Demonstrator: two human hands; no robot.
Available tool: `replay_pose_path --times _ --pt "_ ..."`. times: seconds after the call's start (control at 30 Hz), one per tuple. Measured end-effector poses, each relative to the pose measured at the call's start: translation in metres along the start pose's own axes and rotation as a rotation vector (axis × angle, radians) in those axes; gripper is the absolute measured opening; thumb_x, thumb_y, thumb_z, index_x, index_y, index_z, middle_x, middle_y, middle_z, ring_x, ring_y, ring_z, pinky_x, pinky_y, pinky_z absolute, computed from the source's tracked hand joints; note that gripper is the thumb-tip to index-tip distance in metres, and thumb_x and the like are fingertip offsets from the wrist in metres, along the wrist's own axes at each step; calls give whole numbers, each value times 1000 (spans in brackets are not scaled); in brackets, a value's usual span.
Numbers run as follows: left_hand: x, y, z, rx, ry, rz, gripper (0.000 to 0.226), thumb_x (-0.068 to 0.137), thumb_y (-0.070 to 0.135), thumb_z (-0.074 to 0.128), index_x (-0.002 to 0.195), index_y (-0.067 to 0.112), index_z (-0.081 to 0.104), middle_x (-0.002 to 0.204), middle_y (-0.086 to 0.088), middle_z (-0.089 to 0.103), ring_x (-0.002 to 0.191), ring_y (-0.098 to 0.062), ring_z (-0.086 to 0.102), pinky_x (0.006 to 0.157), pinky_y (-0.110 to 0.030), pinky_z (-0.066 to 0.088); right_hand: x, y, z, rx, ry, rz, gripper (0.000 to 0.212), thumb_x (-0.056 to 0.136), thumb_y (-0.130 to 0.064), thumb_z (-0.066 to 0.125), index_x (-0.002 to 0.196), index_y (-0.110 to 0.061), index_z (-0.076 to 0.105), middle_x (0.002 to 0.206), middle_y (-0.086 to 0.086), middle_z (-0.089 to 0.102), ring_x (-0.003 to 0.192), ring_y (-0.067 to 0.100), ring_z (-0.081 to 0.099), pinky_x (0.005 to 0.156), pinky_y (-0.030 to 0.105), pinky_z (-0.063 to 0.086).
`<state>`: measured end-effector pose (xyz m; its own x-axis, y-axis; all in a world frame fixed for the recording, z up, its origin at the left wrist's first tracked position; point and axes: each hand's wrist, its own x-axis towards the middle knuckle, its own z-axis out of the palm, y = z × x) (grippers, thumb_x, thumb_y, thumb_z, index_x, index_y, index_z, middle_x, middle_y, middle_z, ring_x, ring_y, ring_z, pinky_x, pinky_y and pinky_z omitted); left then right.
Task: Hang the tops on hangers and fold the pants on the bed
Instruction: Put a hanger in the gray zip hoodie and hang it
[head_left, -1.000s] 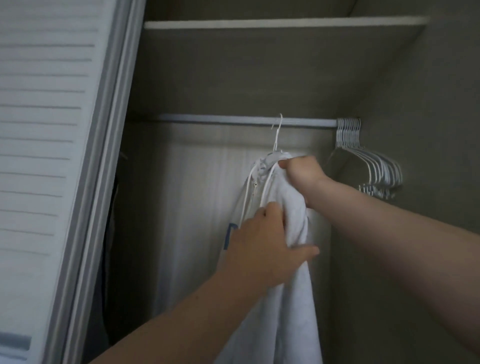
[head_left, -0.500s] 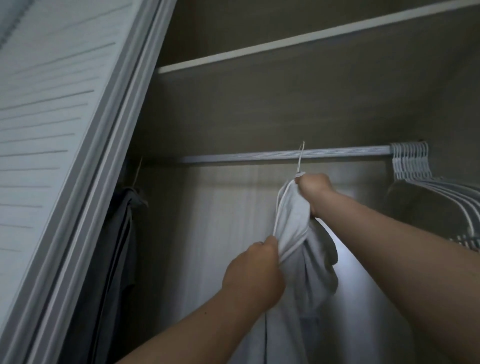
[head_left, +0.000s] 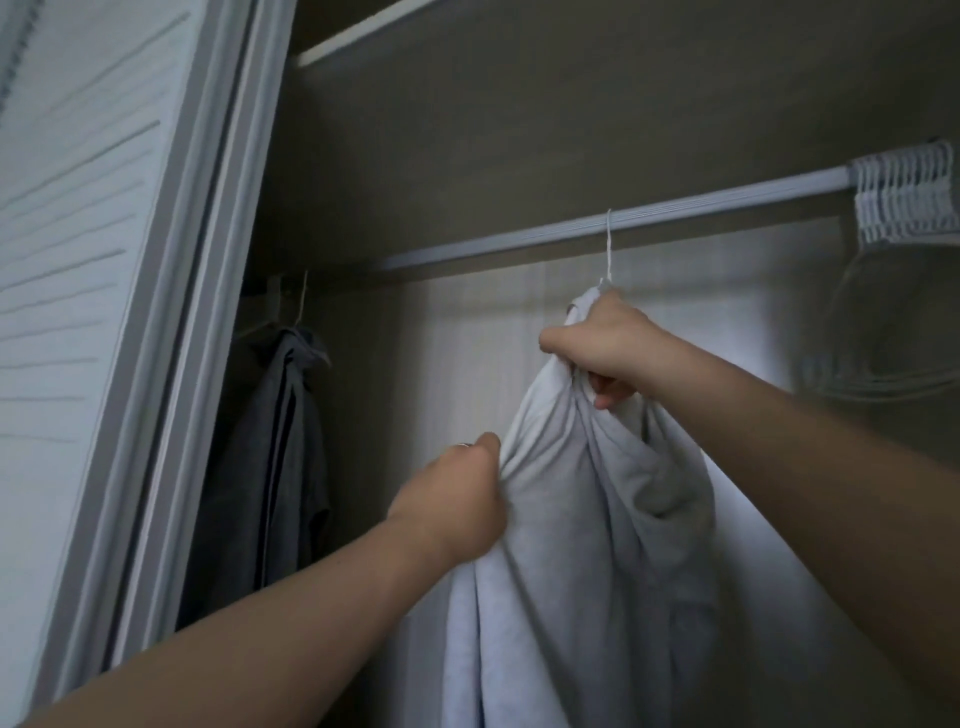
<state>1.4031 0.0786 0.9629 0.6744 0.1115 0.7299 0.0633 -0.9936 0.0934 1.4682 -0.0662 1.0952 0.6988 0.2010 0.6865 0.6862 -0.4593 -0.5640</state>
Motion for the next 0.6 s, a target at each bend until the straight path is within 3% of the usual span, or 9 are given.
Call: replay_pose_path --times 0.13,0.2,0.3,0.37,0.43,0.5,0.6 --pt "-11 -14 -10 38 6 39 11 91 18 47 94 19 36 81 2 42 86 -34 58 71 -41 49 -18 -10 5 -231 20 -93 40 77 -42 61 71 -3 61 46 12 64 42 30 66 51 45 61" --pt "-18 -20 -17 51 -4 47 11 91 18 47 95 20 37 83 1 47 82 -32 59 69 -42 50 -22 -17 14 -346 37 -160 38 78 -44 60 67 -8 54 69 11 72 64 30 72 67 41 63" --pt "-28 -33 -28 91 -18 47 13 91 20 47 92 24 35 85 2 49 76 -27 57 62 -38 45 -24 -28 33 -378 46 -255 33 84 -42 60 87 -10 54 106 14 68 101 33 67 84 35 52" --pt "-33 -42 -37 133 -29 30 18 91 20 47 89 25 30 84 3 46 76 -27 55 62 -36 39 -23 -32 44 -338 74 -302 41 88 -40 61 107 -4 58 116 17 65 109 35 63 79 32 43" --pt "-36 -49 -46 174 -34 5 20 90 20 47 88 26 28 83 2 43 75 -28 52 63 -36 37 -18 -31 53 -274 111 -336 35 88 -39 62 95 -5 56 102 16 62 97 34 62 70 28 36" --pt "-37 -56 -53 206 -43 -19 22 90 19 47 86 27 27 83 2 43 72 -25 49 62 -36 36 -13 -30 63 -206 111 -351 35 88 -37 61 76 -8 45 79 4 54 69 22 54 55 28 32" --pt "-39 -64 -60 244 -78 -51 20 89 19 48 88 27 30 86 0 47 75 -27 53 62 -35 39 -7 -29 81 -81 73 -396 29 86 -34 60 71 -17 43 69 3 54 61 18 52 51 28 33"
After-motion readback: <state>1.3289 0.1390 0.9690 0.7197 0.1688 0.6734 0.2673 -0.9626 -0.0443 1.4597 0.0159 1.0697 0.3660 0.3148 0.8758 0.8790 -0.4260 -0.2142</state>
